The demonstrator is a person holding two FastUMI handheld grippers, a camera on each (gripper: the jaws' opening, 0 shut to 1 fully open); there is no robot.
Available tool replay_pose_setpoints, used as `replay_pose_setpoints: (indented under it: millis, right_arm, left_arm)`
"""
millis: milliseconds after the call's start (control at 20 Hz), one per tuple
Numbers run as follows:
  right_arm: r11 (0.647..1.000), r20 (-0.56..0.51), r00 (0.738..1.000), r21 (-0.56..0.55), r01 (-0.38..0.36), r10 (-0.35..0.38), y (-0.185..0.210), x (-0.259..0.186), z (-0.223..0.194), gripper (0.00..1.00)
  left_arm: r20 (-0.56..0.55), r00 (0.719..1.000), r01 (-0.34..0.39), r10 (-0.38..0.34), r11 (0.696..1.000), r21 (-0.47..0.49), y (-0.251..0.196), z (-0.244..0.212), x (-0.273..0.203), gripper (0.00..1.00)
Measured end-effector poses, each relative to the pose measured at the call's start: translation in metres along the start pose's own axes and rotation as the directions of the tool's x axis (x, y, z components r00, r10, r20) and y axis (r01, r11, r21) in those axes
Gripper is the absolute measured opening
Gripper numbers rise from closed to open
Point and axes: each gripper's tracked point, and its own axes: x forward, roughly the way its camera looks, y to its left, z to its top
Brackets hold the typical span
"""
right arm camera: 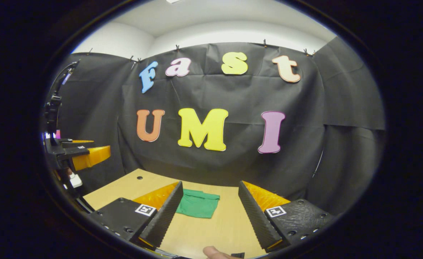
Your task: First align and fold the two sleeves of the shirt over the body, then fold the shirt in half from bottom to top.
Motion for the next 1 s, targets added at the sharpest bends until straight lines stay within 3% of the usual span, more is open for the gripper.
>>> replay_pose_setpoints:
  millis: [50, 350, 600, 1000]
  right_arm:
    - [1.0, 0.008, 1.0, 0.002, -0.001, 0.001, 0.001, 0.002, -0.001, 0.93]
    - [1.0, 0.011, 1.0, -0.03, -0.003, 0.003, 0.006, 0.015, -0.009, 0.97]
    - [0.999, 0.007, 1.0, -0.025, 0.031, -0.03, 0.002, 0.032, -0.002, 0.95]
    - [0.997, -0.041, 0.998, -0.052, 0.052, -0.054, 0.009, 0.066, -0.018, 0.95]
  left_arm:
    - [0.0, 1.0, 0.006, -0.006, 1.0, 0.001, -0.001, -0.002, 0.0, 0.99]
    - [-0.027, 0.999, 0.021, -0.021, 1.0, 0.001, -0.006, -0.019, 0.014, 0.99]
    - [-0.021, 0.999, 0.047, -0.047, 0.999, 0.012, -0.009, -0.022, 0.032, 0.99]
    - [-0.046, 0.998, 0.031, -0.031, 1.0, -0.003, 0.022, -0.038, 0.06, 0.99]
